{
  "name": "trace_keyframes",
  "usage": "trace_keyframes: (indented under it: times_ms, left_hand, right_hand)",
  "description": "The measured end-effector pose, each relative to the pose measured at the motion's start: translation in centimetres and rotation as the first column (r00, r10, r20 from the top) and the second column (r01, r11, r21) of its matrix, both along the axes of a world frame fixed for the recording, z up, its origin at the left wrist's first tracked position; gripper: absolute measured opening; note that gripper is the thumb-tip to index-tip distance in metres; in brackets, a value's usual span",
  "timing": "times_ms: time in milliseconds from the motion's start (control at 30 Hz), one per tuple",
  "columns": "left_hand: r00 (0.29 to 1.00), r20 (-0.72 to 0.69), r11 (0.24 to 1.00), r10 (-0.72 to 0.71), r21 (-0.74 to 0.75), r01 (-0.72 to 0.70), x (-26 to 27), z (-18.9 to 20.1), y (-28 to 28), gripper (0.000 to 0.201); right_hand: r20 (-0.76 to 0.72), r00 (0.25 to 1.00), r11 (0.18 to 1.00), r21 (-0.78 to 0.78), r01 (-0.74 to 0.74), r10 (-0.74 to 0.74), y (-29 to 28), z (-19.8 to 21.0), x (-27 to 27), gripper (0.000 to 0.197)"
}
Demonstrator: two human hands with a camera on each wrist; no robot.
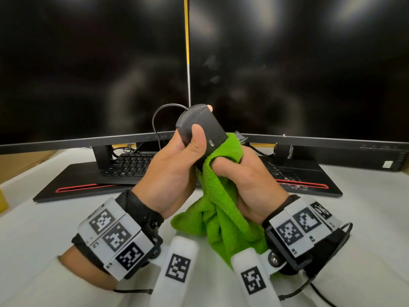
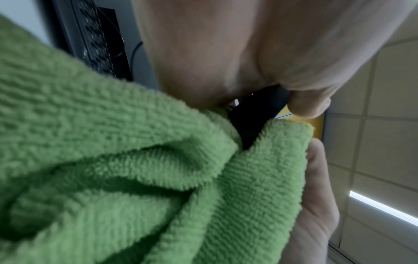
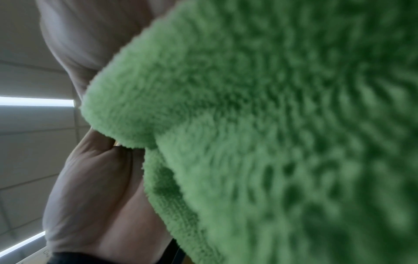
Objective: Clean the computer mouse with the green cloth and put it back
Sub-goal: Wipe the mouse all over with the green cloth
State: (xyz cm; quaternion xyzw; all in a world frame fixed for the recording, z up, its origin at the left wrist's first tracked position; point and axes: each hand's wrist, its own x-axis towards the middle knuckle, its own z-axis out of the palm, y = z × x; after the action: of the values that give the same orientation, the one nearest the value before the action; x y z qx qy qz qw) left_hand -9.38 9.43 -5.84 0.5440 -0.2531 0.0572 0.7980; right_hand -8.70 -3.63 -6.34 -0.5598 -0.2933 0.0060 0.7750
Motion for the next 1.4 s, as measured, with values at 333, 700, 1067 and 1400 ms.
trace_keyframes:
  times_ms: [333, 700, 1067, 1400]
  left_hand:
    - [1.0, 0.017, 1.0, -0.021, 0.007, 0.02, 0.2, 0.2, 0.1, 0.05]
    - [0.998, 0.009, 0.998, -0.061, 0.007, 0.061, 0.1, 0.1, 0.2, 0.052]
    - [0.999, 0.022, 0.999, -0.045, 0.006, 0.045, 0.1, -0.1, 0.1, 0.044]
    - [0.998, 0.029, 0.999, -0.047, -0.007, 0.047, 0.0, 0.2, 0.0, 0.048]
  right_hand:
    - [0.151, 0.971, 0.965, -0.157, 0.211, -0.188, -0.8, 0.3, 0.3, 0.015]
    - [0.158, 0.904, 0.911, -0.051, 0.408, -0.396, -1.5, 1.1, 0.3, 0.035]
    - [-0.021, 0.998, 0.998, -0.024, 0.053, -0.054, -0.1, -0.3, 0.4, 0.034]
    - [0.057, 0.974, 0.973, -0.049, 0.224, -0.221, -0.7, 0.4, 0.1, 0.018]
